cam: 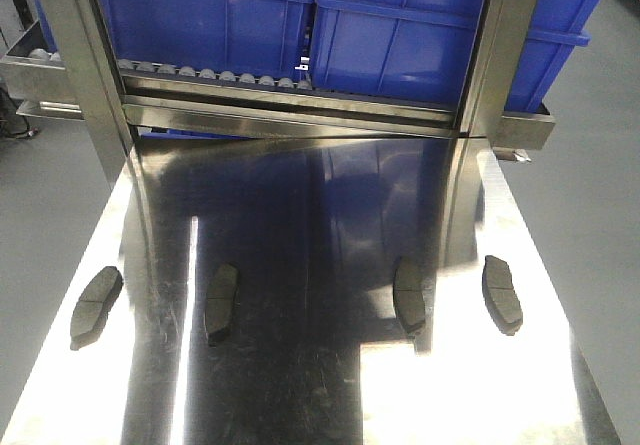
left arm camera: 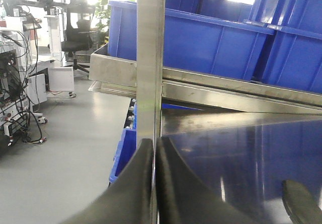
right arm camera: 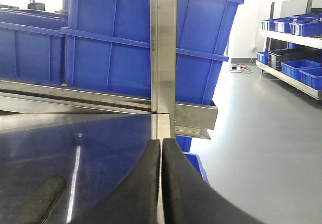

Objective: Move and align brake pads A on conveyor

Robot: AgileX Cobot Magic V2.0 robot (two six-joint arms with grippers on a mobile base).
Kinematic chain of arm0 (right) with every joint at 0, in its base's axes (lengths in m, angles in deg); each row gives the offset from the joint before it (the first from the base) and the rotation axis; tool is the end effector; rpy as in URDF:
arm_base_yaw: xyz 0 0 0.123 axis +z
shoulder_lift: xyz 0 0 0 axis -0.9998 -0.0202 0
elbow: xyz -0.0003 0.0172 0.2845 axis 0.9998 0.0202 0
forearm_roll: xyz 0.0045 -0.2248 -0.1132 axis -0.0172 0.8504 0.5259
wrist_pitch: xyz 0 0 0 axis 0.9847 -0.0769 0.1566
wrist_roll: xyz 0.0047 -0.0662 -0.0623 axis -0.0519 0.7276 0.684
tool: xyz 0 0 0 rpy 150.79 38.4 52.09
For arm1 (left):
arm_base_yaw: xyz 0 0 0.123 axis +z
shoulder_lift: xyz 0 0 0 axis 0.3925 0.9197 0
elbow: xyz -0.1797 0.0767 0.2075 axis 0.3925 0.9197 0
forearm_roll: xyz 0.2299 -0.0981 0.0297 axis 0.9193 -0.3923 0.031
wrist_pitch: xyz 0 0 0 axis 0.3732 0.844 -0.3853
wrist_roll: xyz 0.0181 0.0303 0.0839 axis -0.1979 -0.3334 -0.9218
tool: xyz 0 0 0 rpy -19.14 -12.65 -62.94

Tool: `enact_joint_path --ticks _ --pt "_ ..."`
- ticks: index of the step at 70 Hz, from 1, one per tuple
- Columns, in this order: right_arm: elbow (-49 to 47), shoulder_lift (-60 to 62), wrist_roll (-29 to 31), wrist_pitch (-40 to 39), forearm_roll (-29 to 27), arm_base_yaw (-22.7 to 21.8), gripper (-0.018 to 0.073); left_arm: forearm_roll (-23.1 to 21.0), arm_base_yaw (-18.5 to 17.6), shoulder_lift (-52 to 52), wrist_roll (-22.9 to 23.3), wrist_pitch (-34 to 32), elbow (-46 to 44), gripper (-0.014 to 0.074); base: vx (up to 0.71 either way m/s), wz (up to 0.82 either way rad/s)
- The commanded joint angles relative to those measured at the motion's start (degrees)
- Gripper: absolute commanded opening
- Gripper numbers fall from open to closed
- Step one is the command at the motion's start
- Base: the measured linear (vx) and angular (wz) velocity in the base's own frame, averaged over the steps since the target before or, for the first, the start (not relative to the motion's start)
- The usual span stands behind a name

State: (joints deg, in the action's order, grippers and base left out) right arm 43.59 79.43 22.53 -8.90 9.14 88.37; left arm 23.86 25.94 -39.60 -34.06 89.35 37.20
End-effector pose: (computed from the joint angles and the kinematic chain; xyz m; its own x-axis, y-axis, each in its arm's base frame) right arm 0.0567 -0.0004 0.2003 0.0233 -0.0322 -0.9992 0.0078 0.9995 -0.0321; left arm 0.0566 0.0030 0.1988 0.0093 -0.0947 -0.9955 -0.0502 0.9942 -0.0950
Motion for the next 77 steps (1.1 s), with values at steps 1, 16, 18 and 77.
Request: enact_joint_path --ticks 1,16,18,77 --pt "0.3 0.8 0.4 -4.3 0.4 -0.5 -0.001 -0.3 -0.3 -0.9 0.4 -3.9 1.3 -0.0006 0.0 0.0" --pt "0.3 0.8 0.4 -4.3 0.4 -0.5 -0.001 -0.3 -0.3 -0.9 0.4 -3.9 1.3 -0.0006 0.0 0.0" --pt "0.3 0.8 0.4 -4.3 0.4 -0.5 -0.001 -0.3 -0.3 -0.9 0.4 -3.9 1.3 -0.0006 0.0 0.0" --pt "0.3 0.8 0.4 -4.3 0.4 -0.5 -0.001 -0.3 -0.3 -0.9 0.4 -4.6 1.3 -0.0006 0.0 0.0"
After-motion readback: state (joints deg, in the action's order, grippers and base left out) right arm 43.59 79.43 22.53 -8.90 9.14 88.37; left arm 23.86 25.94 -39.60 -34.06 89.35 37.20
